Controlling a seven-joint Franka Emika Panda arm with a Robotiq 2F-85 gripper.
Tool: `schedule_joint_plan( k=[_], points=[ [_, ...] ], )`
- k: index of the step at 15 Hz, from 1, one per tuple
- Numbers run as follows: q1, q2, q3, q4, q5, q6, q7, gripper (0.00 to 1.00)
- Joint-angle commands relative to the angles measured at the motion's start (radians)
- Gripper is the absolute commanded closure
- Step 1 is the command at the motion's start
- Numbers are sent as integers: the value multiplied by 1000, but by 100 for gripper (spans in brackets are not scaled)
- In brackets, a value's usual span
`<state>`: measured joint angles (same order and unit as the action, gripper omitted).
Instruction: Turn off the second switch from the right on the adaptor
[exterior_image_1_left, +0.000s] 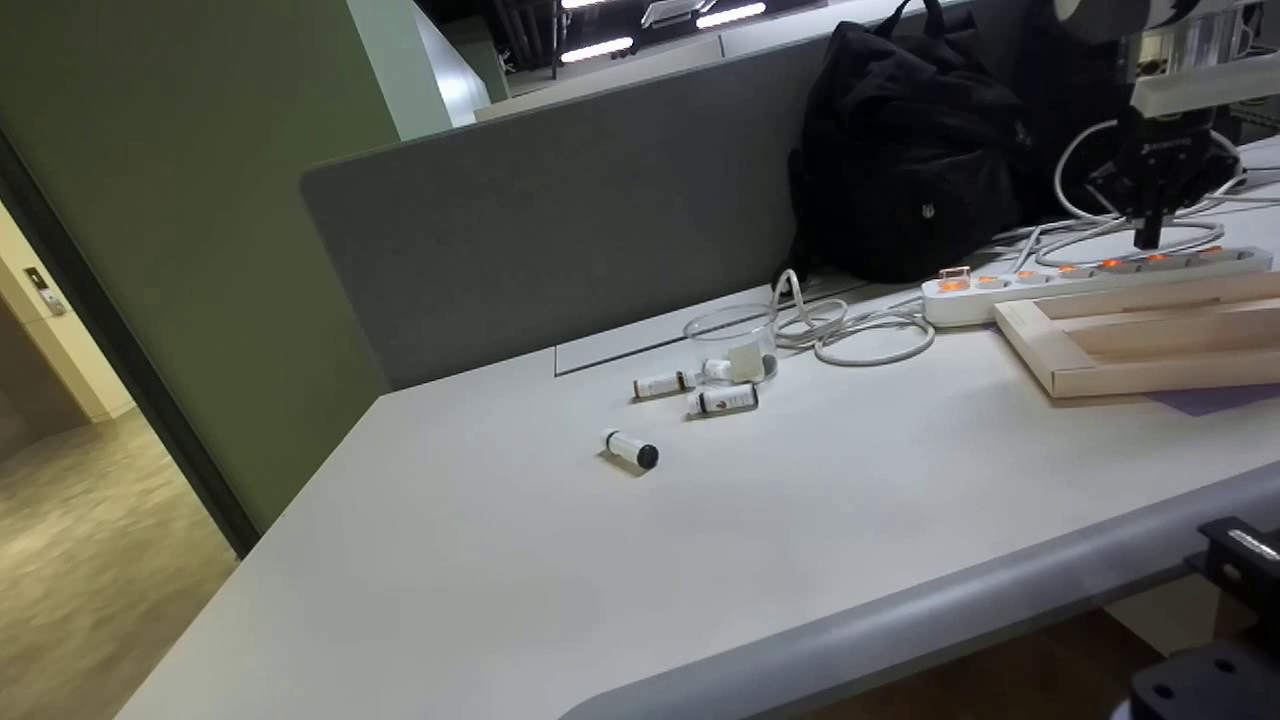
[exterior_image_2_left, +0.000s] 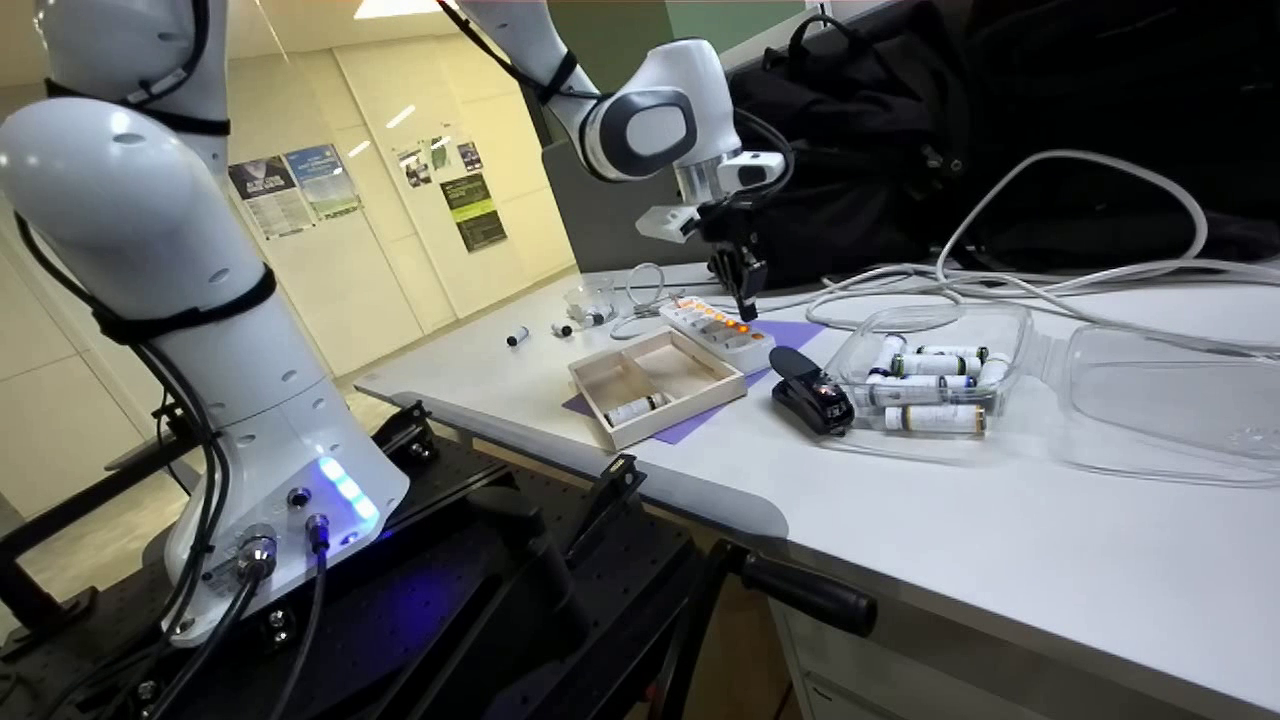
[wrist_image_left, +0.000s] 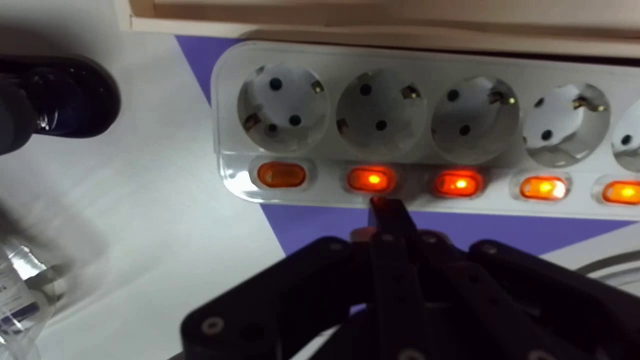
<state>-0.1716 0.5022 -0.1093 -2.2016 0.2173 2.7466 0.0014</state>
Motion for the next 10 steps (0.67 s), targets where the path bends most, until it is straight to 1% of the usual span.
schedule_joint_plan(
  k=[1, 3, 10],
  points=[
    [48, 21, -55, 33, -75, -38, 100, 100],
    [59, 24, -66, 38, -92, -51, 123, 100],
    [64, -5, -67, 50, -98, -118, 149, 100]
  ],
)
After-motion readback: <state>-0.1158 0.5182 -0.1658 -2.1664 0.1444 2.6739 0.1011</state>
